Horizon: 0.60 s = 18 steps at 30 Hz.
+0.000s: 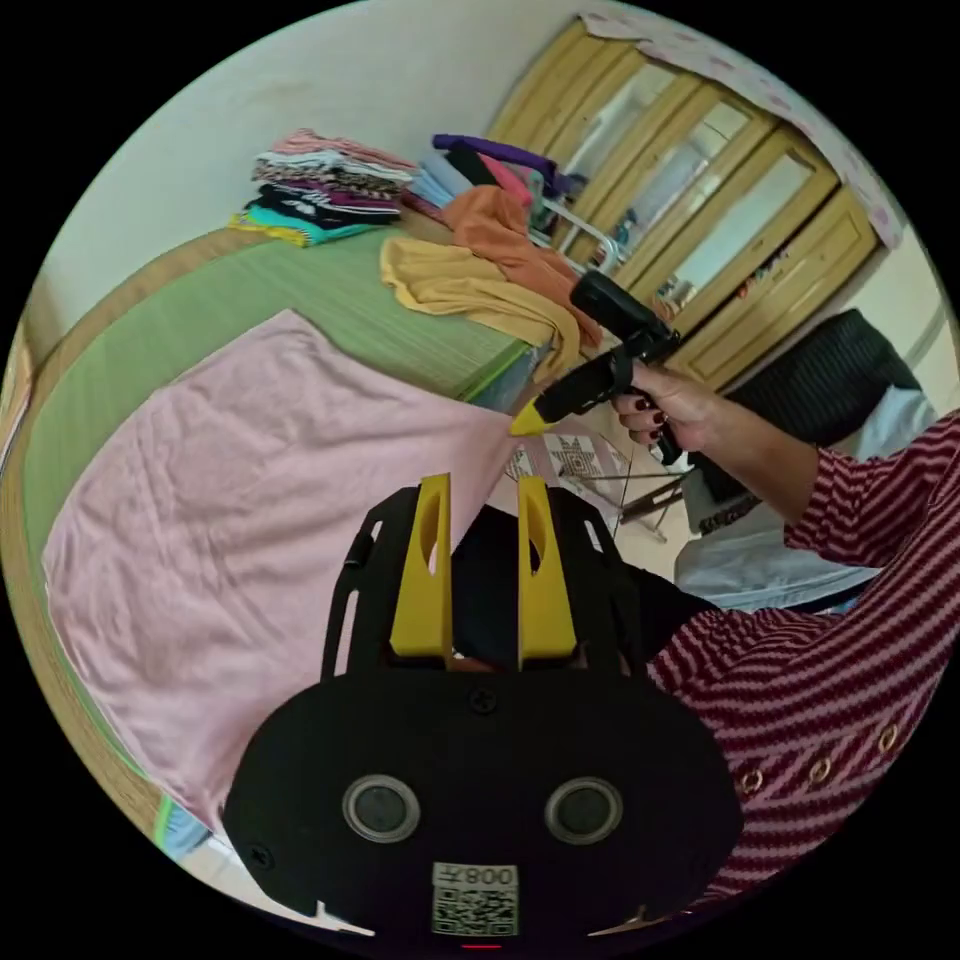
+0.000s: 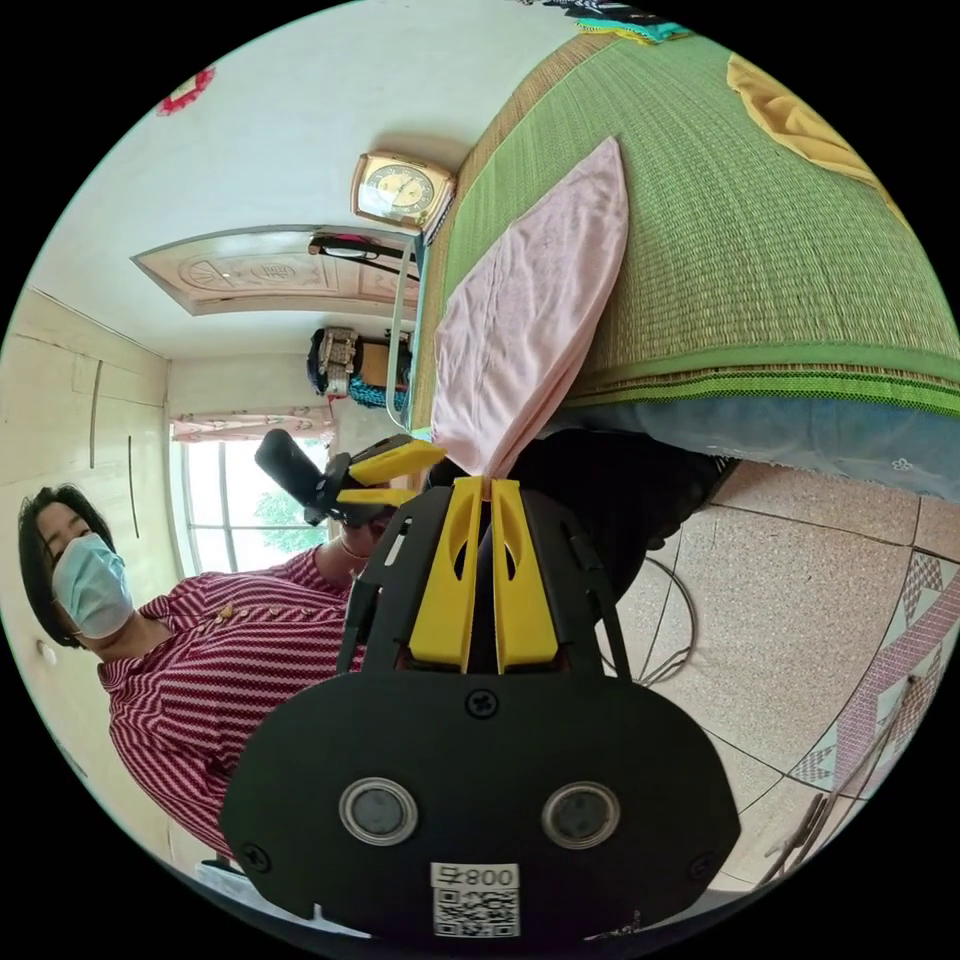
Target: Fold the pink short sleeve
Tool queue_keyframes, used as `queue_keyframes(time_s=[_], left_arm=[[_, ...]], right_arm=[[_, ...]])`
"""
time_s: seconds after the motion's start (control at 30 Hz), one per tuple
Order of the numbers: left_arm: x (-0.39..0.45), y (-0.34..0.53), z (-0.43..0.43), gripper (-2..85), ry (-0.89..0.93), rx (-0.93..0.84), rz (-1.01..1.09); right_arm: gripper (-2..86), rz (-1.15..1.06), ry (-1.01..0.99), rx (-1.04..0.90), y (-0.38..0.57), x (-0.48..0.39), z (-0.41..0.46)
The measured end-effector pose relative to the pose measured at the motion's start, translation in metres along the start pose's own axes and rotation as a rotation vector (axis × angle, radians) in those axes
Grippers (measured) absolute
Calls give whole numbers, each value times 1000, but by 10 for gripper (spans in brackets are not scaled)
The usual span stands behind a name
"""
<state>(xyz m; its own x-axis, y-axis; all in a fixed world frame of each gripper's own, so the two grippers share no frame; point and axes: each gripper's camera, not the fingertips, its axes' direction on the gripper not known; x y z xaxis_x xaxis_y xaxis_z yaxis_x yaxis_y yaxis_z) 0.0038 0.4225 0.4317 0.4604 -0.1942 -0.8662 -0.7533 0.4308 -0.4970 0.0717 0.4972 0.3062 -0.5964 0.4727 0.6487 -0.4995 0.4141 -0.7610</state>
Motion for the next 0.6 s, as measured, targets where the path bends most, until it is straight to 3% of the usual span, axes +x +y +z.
queue_keyframes(time_s=[0.17,0.4,0.6], left_arm=[[10,-27,55,31,-163,-114,55],[-29,-13,59,13,-33,-14,-133],[-46,-12,62,11,33,56,-202]], right_arm=[[18,-6,41,-20,-6,-2,-3],[33,11,-7,129,-20,27,-42],[107,91,23,191,-79,69,-54]])
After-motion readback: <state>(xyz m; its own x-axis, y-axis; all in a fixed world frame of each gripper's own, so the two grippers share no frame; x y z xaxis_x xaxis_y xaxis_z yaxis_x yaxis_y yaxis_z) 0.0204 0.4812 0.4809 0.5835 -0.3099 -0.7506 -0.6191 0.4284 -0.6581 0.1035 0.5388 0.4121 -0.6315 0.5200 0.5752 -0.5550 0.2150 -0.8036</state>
